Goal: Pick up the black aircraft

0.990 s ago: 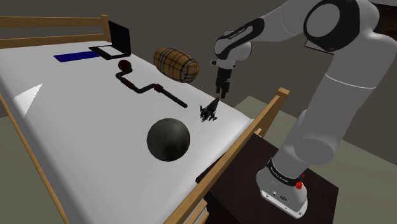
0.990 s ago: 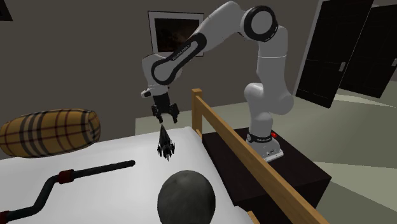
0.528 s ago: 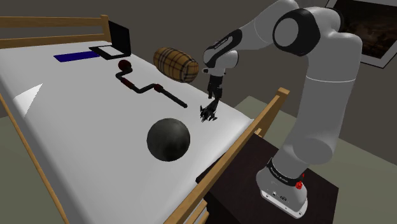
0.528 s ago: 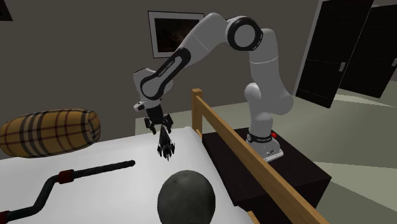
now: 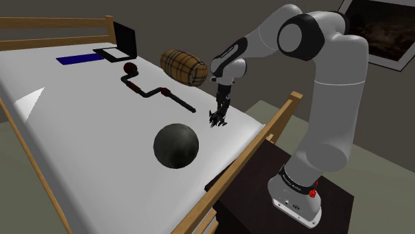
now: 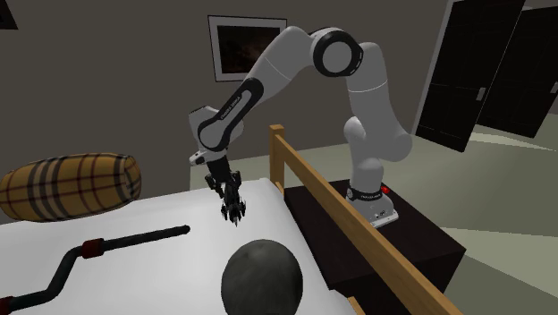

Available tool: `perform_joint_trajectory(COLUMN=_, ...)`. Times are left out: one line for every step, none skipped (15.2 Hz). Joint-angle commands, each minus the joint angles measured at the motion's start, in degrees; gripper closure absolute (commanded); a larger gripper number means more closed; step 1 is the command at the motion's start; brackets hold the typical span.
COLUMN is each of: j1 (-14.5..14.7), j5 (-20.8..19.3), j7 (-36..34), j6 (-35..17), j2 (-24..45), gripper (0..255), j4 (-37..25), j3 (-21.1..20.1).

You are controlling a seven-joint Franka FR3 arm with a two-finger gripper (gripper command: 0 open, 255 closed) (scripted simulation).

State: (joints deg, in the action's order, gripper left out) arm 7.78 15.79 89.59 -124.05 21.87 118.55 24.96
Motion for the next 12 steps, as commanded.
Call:
perform_joint_trajectory(j1=0.0, j5=0.1, j7=0.0, j6=-0.1, j2=0.1, gripper=255, j4=0.0, j3=0.0)
perform_joint_trajectory(j1=0.0, j5=0.1, j7=0.0, j6=-0.1, j2=0.1, gripper=255, j4=0.0, j3=0.0)
perform_joint_trajectory(j1=0.0, j5=0.1, j7=0.0, j6=-0.1, j2=0.1, gripper=255, j4=0.1, j3=0.0)
perform_joint_trajectory(j1=0.0, j5=0.1, j7=0.0, j6=-0.2, j2=0.0, gripper=255, j4=0.1, j3=0.0)
perform_joint_trajectory(j1=0.0, j5=0.0, j7=0.0, j6=-0.1, j2=0.0, gripper=255, j4=0.0, j3=0.0)
perform_joint_trajectory(j1=0.0, j5=0.0, j7=0.0, j6=-0.1, j2=0.0, gripper=255, j4=0.1, j3=0.0)
perform_joint_trajectory(j1=0.0, j5=0.0, j7=0.0, j6=-0.1, j2=0.0, gripper=255, j4=0.1, j3=0.0)
perform_joint_trajectory(j1=0.0, j5=0.0, j7=0.0, j6=-0.1, j2=0.0, gripper=255, j4=0.0, j3=0.0)
perform_joint_trajectory(j1=0.0, j5=0.0, j7=0.0, j6=-0.1, j2=0.1, gripper=255, j4=0.0, j3=0.0)
perform_joint_trajectory(j1=0.1, j5=-0.3, j7=-0.2, j6=0.5, j2=-0.5, gripper=255, j4=0.0, j3=0.2)
perform_joint_trajectory(j1=0.2, j5=-0.6, j7=-0.5, j6=1.1, j2=-1.1, gripper=255, j4=-0.1, j3=0.3)
perform_joint_trajectory(j1=0.4, j5=-1.0, j7=-0.7, j6=1.6, j2=-1.7, gripper=255, j4=-0.2, j3=0.5)
